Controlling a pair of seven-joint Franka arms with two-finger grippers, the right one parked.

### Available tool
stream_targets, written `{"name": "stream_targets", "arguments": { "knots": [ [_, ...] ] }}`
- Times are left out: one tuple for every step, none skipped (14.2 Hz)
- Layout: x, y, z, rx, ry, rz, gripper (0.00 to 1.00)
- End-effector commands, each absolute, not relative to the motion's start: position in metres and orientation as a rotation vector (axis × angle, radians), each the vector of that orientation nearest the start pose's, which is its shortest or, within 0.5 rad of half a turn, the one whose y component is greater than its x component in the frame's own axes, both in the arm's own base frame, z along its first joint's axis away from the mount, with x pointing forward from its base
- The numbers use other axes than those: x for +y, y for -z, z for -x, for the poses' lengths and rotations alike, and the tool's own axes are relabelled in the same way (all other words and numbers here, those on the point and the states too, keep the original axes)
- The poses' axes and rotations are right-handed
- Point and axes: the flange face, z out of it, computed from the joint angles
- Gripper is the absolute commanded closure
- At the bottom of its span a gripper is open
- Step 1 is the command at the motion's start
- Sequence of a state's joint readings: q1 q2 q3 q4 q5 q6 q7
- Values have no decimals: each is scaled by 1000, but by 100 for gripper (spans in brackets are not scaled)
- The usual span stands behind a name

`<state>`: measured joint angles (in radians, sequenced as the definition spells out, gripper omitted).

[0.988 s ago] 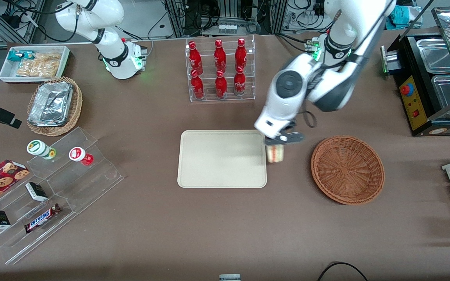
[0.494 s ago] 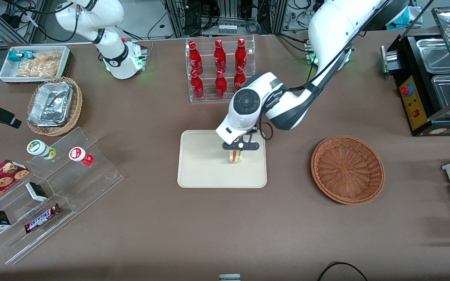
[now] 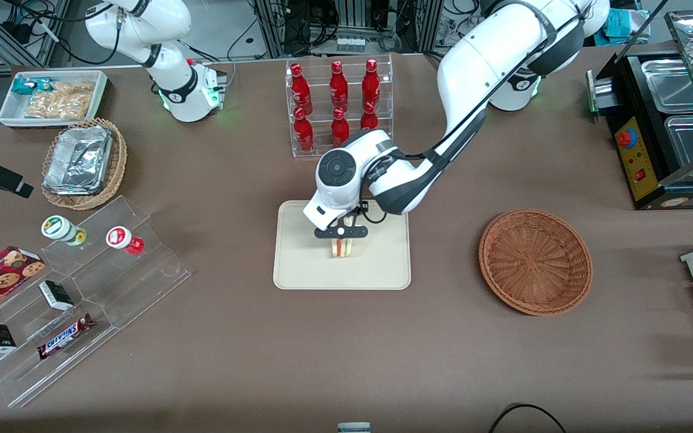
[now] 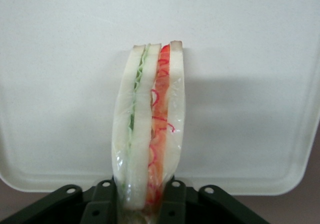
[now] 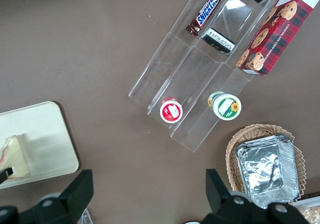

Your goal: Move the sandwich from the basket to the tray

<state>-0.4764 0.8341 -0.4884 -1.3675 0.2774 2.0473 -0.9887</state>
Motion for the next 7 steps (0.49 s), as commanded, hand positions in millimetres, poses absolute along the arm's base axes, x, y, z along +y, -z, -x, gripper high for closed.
{"name": "stream_targets", "arguments": {
  "knots": [
    [-536,-269,-507,-72,-111,3155,0],
    [-529,-283,-513,-76,-88,3129,0],
    [-517,-307,-515,-67,-55,3070,0],
    [-504,-338,-519,-68,-22,3045,0],
    [-476,-371,-534,-124,6,3039,0],
    [-439,-398,-542,-166,4,3002,0],
    [-410,-431,-537,-165,-1,2978,0]
  ]
}}
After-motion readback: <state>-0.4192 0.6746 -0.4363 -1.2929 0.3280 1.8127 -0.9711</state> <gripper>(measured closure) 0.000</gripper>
